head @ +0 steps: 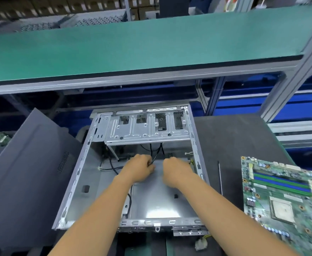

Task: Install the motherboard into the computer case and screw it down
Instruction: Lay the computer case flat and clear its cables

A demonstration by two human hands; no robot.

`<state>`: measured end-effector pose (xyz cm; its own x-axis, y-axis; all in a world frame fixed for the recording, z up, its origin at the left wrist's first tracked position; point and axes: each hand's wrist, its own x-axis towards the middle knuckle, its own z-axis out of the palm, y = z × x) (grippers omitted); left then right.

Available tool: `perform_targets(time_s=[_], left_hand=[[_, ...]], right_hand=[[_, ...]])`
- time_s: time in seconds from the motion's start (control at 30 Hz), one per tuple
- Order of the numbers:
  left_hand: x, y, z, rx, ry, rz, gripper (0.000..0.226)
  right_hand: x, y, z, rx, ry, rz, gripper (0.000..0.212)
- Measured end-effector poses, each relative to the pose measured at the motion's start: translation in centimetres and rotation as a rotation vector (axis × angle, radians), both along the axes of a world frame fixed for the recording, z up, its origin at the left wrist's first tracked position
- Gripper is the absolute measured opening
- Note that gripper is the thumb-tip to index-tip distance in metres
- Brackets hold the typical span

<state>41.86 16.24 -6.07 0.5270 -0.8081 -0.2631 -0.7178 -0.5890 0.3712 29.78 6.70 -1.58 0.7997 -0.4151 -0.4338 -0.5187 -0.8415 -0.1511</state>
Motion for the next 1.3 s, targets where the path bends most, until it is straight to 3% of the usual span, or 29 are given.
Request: perform_targets(time_s=[0.17, 0.3, 0.5, 0.63, 0.77, 1.07, 1.2, 1.3], left_hand=[[2.9, 2.9, -0.1, -0.028, 0.025, 0.011, 0.025], [5.0, 6.1, 0.0, 0.001, 0.04, 0.037, 0.023], [8.2, 9.4, 0.4, -0.095, 0.095, 0.087, 0.016], [7.7, 9.0, 0.5, -0.117, 0.093, 0.055, 0.009], [7.3, 8.3, 0.0, -0.08, 0.038, -0.003, 0.012], [7.5, 8.6, -0.3, -0.05, 0.043, 0.018, 0.012], [7.6, 8.7, -0.3, -0.064, 0.078, 0.041, 0.013], [7.6, 8.5, 0.0, -0.092, 0.127, 0.057, 0.01]], right_hand=[[2.6, 3.5, 0.2, 0.012, -0.012, -0.002, 0.01], [4.5, 6.5, 0.3, 0.002, -0.011, 0.01, 0.023], [7.2, 9.5, -0.2, -0.014, 0.006, 0.079, 0.026], [7.2, 9.0, -0.2, 0.024, 0.018, 0.054, 0.007], [7.5, 9.6, -0.4, 0.028, -0.008, 0.068, 0.029], [7.7, 9.7, 0.0, 0.075, -0.029, 0.043, 0.031], [7.8, 9.7, 0.3, 0.09, -0.079, 0.057, 0.007], [7.8, 9.7, 0.1, 0.102, -0.119, 0.059, 0.017]])
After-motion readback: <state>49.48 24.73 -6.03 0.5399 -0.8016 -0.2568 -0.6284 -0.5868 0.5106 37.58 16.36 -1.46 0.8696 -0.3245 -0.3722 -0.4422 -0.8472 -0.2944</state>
